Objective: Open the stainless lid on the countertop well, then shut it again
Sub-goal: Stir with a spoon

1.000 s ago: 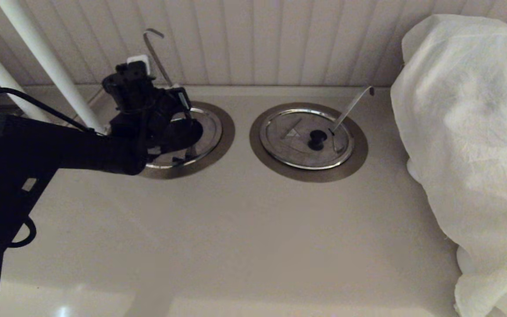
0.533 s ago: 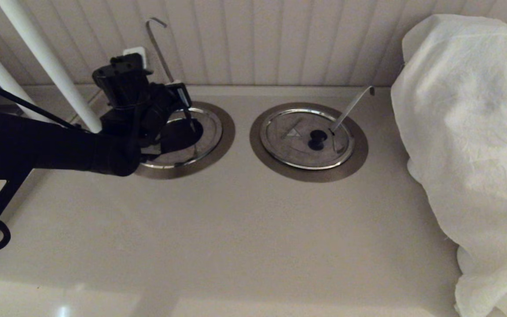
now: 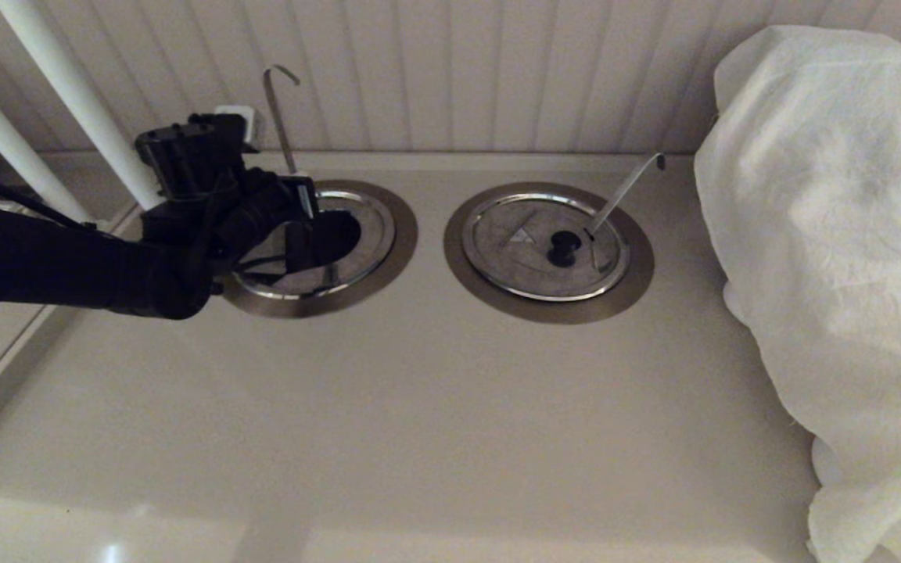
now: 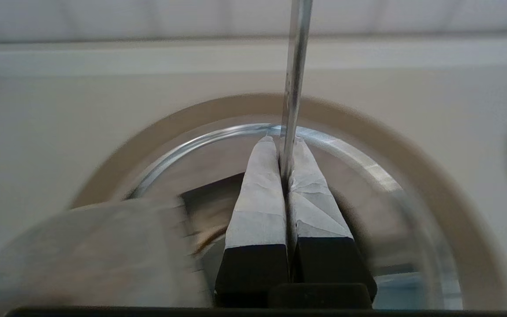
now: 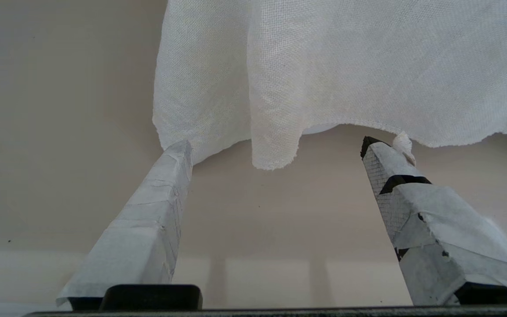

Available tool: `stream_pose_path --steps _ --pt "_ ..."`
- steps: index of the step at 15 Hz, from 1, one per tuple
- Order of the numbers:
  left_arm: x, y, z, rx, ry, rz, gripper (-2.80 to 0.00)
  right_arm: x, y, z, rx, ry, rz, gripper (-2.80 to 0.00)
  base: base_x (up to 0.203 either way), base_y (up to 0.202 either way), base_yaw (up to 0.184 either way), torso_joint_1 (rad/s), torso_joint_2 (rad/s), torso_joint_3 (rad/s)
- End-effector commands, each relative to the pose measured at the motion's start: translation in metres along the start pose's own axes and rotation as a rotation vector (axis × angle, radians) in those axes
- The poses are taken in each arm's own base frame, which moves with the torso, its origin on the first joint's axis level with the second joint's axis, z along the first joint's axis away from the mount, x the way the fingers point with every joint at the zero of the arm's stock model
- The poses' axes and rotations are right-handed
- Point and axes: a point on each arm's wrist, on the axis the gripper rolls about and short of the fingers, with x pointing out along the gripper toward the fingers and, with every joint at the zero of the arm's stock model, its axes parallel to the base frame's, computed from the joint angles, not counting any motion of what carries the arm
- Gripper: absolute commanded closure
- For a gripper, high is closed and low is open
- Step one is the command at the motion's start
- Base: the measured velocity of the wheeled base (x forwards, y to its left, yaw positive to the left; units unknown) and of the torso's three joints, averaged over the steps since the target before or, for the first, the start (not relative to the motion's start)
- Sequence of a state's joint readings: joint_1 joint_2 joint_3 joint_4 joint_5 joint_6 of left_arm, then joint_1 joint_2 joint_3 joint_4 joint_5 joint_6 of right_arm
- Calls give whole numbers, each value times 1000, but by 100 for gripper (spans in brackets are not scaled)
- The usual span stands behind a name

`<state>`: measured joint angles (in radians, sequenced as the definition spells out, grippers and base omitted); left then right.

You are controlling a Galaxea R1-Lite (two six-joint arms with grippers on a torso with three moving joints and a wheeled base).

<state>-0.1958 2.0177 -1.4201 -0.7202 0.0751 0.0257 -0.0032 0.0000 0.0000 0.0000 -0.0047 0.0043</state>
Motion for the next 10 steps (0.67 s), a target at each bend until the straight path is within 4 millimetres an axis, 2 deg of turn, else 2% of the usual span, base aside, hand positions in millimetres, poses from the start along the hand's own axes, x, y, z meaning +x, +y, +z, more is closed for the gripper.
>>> stream_pose_path --steps 1,3,5,7,10 --pt "1 7 -1 12 -3 24 0 0 0 0 0 0 0 -280 0 0 0 0 0 0" --pt "9 8 -6 29 -11 37 0 0 0 0 0 0 0 -280 0 0 0 0 0 0" --pt "27 7 -11 19 -89 96 0 0 0 0 0 0 0 -280 0 0 0 0 0 0" --pt "41 -6 -14 -8 -184 139 0 0 0 0 0 0 0 -280 0 0 0 0 0 0" --pt "37 -28 -17 -68 -177 94 0 0 0 0 0 0 0 -280 0 0 0 0 0 0"
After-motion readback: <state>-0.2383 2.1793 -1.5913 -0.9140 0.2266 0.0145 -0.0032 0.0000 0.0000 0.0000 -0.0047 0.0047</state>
